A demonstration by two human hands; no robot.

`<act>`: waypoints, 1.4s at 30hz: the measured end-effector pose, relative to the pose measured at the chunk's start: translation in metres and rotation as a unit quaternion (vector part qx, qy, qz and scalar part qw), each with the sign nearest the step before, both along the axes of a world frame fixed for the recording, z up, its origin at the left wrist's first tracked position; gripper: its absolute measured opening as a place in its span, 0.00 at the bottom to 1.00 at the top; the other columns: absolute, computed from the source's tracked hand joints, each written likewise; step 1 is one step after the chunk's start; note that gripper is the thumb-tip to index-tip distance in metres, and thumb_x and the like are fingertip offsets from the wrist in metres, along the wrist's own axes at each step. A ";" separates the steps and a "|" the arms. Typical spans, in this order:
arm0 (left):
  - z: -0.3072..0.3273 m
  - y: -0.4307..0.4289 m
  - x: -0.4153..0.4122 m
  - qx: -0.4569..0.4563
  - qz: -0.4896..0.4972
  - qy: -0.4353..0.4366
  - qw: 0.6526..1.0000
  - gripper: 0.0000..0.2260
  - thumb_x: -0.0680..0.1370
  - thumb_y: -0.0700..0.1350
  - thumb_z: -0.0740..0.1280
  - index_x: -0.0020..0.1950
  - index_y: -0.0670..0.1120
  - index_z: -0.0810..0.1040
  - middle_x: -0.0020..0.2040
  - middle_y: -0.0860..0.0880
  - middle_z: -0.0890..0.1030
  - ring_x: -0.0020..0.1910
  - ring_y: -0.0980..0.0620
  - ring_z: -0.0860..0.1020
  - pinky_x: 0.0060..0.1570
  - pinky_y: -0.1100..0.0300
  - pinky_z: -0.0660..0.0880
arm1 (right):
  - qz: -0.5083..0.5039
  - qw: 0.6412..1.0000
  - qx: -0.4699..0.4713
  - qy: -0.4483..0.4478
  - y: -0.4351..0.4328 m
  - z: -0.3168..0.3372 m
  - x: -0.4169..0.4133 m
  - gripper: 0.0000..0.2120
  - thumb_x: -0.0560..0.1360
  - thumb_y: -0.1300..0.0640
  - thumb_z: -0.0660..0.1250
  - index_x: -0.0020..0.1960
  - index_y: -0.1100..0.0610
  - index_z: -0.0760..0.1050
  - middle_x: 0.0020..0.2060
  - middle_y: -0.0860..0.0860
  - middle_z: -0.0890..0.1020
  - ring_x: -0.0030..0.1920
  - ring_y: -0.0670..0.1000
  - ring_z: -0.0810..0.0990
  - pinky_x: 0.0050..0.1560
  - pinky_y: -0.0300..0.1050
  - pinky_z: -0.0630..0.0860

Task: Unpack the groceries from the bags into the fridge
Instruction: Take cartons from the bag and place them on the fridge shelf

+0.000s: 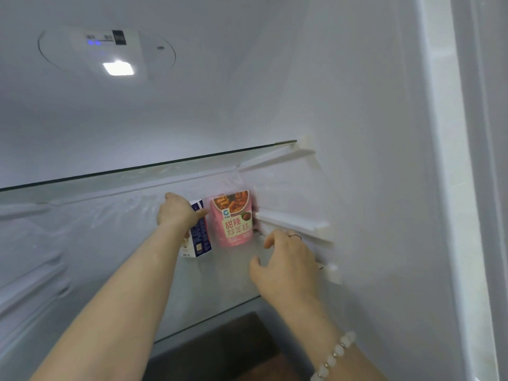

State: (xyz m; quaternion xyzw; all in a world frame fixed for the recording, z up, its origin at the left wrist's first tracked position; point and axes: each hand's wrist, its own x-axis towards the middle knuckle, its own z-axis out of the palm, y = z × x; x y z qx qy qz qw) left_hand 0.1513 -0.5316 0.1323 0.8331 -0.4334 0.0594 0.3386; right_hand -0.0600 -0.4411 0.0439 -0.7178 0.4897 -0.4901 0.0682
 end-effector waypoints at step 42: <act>-0.029 0.109 -0.014 0.139 -0.019 -0.286 0.948 0.21 0.78 0.55 0.62 0.65 0.42 0.70 0.62 0.43 0.75 0.60 0.42 0.74 0.53 0.53 0.72 | -0.030 0.992 -0.028 0.116 0.004 0.002 0.005 0.10 0.76 0.56 0.62 0.53 0.59 0.75 0.52 0.55 0.78 0.54 0.55 0.74 0.42 0.42 0.65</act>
